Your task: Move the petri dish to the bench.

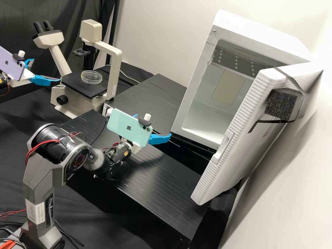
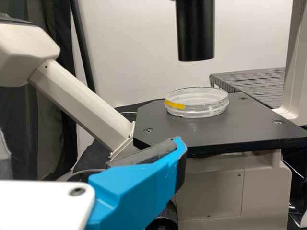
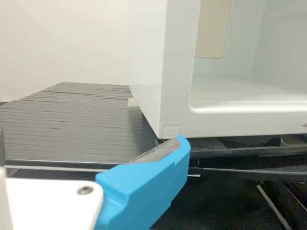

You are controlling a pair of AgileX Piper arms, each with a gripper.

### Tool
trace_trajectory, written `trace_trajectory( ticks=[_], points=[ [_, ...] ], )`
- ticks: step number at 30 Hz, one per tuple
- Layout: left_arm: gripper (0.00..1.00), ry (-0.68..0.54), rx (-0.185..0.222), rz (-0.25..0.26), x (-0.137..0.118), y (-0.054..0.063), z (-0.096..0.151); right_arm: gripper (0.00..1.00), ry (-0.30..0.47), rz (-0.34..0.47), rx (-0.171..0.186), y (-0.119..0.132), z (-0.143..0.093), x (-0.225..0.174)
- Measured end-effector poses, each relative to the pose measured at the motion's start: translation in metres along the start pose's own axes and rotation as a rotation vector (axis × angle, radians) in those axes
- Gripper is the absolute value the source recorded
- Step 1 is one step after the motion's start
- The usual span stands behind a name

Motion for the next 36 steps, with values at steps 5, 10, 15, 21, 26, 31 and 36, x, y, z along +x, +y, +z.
trace_trajectory(
  ticks=[5, 10, 15, 21, 26, 31, 36],
  points=[
    [1.0, 0.0, 0.0, 0.0, 0.0, 0.0, 0.0, 1.0, 0.0, 0.0, 0.0, 0.0, 0.0, 0.0],
    [1.0, 0.0, 0.0, 0.0, 0.0, 0.0, 0.0, 1.0, 0.001, 0.001, 0.0, -0.001, 0.001, -0.002],
    [1.0, 0.0, 0.0, 0.0, 0.0, 0.0, 0.0, 1.0, 0.039, -0.007, 0.044, -0.004, -0.003, -0.024],
    [1.0, 0.0, 0.0, 0.0, 0.0, 0.0, 0.0, 1.0, 0.204, -0.051, 0.094, -0.013, -0.039, -0.06],
    [1.0, 0.0, 0.0, 0.0, 0.0, 0.0, 0.0, 1.0, 0.364, -0.115, 0.094, -0.03, -0.082, -0.08],
    [1.0, 0.0, 0.0, 0.0, 0.0, 0.0, 0.0, 1.0, 0.452, -0.163, 0.07, -0.05, -0.12, -0.085],
    [1.0, 0.0, 0.0, 0.0, 0.0, 0.0, 0.0, 1.0, 0.462, -0.197, 0.029, -0.074, -0.146, -0.075]
  ],
)
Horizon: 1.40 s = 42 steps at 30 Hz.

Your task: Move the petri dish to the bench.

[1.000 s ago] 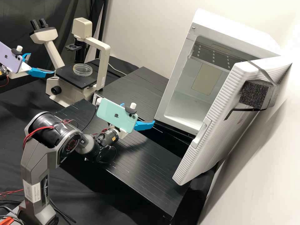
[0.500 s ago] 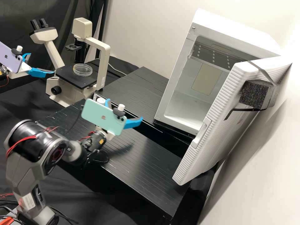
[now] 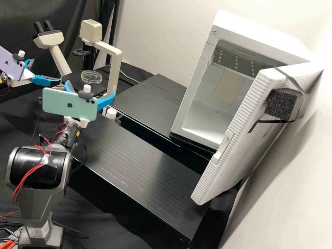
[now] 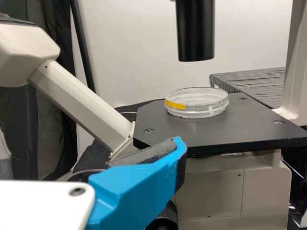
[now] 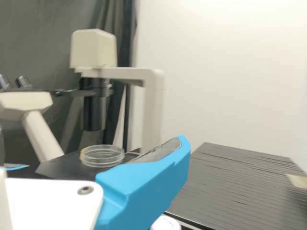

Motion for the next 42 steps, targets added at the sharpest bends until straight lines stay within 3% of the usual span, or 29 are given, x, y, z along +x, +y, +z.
trace_trajectory(
  ticks=[6, 9, 23, 30, 37, 42],
  points=[
    [1.0, 0.0, 0.0, 0.0, 0.0, 0.0, 0.0, 1.0, -0.044, -0.071, -0.043, -0.027, -0.005, 0.041],
    [1.0, 0.0, 0.0, 0.0, 0.0, 0.0, 0.0, 1.0, -0.073, -0.095, -0.044, -0.037, -0.002, 0.06],
    [1.0, 0.0, 0.0, 0.0, 0.0, 0.0, 0.0, 1.0, -0.159, -0.128, 0.021, -0.061, -0.005, 0.123],
    [1.0, 0.0, 0.0, 0.0, 0.0, 0.0, 0.0, 1.0, -0.126, -0.115, -0.027, -0.074, -0.021, 0.144],
    [1.0, 0.0, 0.0, 0.0, 0.0, 0.0, 0.0, 1.0, -0.182, -0.11, -0.021, -0.091, -0.015, 0.164],
    [1.0, 0.0, 0.0, 0.0, 0.0, 0.0, 0.0, 1.0, -0.21, -0.115, 0.008, -0.101, -0.009, 0.172]
  ],
)
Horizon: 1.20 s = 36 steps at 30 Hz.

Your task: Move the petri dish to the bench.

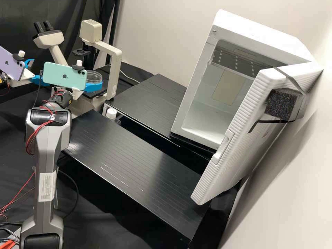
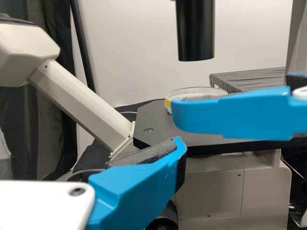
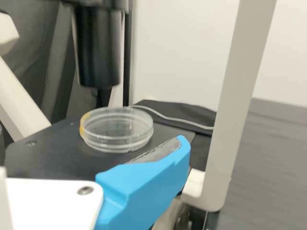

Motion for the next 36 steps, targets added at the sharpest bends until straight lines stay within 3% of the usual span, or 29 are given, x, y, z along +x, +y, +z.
trace_trajectory(
  ticks=[9, 14, 20, 36],
  points=[
    [1.0, 0.0, 0.0, 0.0, 0.0, 0.0, 0.0, 1.0, -0.007, -0.009, 0.01, -0.016, 0.003, 0.012],
    [1.0, 0.0, 0.0, 0.0, 0.0, 0.0, 0.0, 1.0, -0.023, 0.0, 0.039, -0.019, 0.003, 0.018],
    [1.0, 0.0, 0.0, 0.0, 0.0, 0.0, 0.0, 1.0, -0.031, -0.006, -0.002, -0.024, 0.003, 0.025],
    [1.0, 0.0, 0.0, 0.0, 0.0, 0.0, 0.0, 1.0, -0.124, -0.016, -0.019, -0.032, 0.008, 0.048]
  ],
)
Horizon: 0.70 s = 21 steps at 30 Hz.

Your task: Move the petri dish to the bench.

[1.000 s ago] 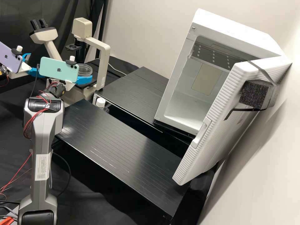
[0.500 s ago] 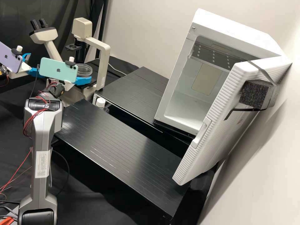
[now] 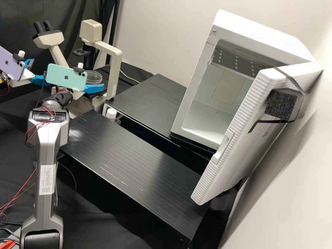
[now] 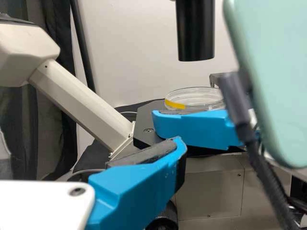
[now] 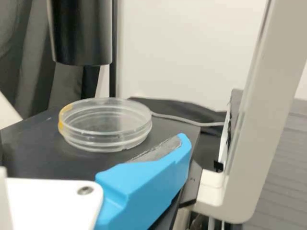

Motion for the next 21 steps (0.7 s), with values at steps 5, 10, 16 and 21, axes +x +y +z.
trace_trajectory(
  ticks=[5, 10, 16, 21],
  points=[
    [1.0, 0.0, 0.0, 0.0, 0.0, 0.0, 0.0, 1.0, -0.017, -0.002, 0.007, 0.001, 0.003, 0.007],
    [1.0, 0.0, 0.0, 0.0, 0.0, 0.0, 0.0, 1.0, -0.019, -0.007, -0.007, 0.006, 0.0, 0.012],
    [1.0, 0.0, 0.0, 0.0, 0.0, 0.0, 0.0, 1.0, -0.031, -0.014, -0.034, 0.008, 0.002, 0.017],
    [1.0, 0.0, 0.0, 0.0, 0.0, 0.0, 0.0, 1.0, -0.039, -0.017, -0.04, 0.009, 0.0, 0.019]
  ],
)
